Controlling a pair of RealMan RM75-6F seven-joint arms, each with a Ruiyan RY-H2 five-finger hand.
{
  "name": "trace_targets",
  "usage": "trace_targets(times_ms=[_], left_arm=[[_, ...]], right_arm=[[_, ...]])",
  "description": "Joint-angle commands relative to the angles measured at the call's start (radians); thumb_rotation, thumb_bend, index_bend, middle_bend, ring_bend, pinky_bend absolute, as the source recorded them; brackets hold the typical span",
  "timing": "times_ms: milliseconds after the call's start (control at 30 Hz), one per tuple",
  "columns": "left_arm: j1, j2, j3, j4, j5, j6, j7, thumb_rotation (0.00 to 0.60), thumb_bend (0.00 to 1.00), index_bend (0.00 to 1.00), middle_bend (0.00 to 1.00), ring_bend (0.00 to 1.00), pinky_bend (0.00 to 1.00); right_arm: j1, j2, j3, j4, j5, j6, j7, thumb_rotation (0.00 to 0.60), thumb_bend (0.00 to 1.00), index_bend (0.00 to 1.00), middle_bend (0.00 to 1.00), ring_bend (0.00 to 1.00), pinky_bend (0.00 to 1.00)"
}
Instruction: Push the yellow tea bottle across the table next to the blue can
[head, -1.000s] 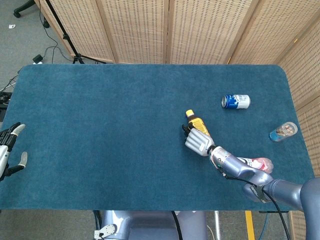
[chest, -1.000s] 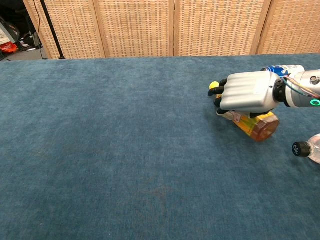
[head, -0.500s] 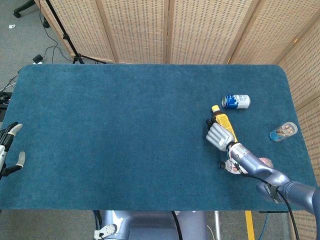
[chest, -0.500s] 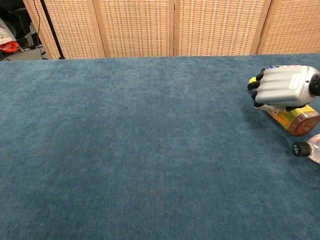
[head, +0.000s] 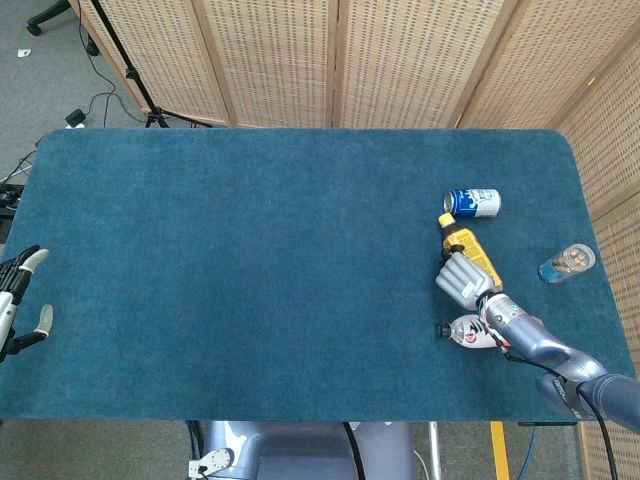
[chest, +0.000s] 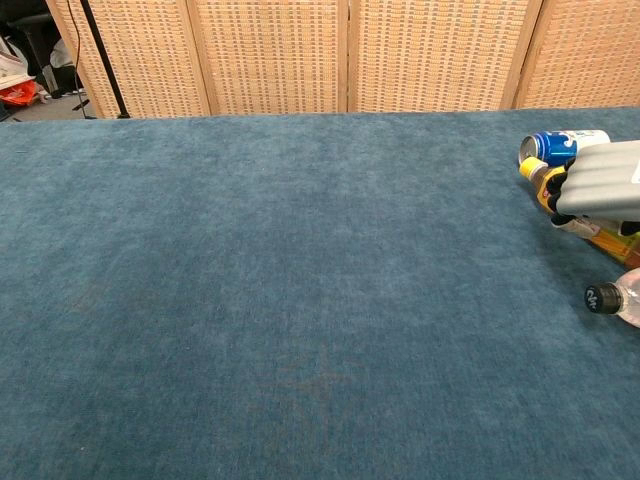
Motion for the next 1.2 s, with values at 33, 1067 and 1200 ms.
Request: trace_targets(times_ms=[33,1067,1200], left_arm=[[0.001,0.0,0.0,-0.001,-0.001,0.001,0.001,0.6,0.58,0.0,0.0,0.0,0.0],[0.021,0.006,0.015,0.0,0.038,0.041,-0.022,0.6,0.57,0.0,0.0,0.0,0.0],[0.039,-0.01,0.021,0.012,0.049,0.075,-0.009,0.6,0.4,0.0,0.0,0.0,0.0]], right_arm=[[-0.007,0.005,-0.006,0.002,-0.007,-0.004,0.014,0.6,1.0,0.47,0.36,0.22,0.27],[-0.196,0.267,-0.022,-0.169,-0.428,0.62,0.448,0.6,0.8,0.42,0.28,0.21,0.28],[-0.304,0.26,0.009,-0.159,-0.421,0.835,0.592,0.6,0.05,0.19,0.07,0.03,0.17]])
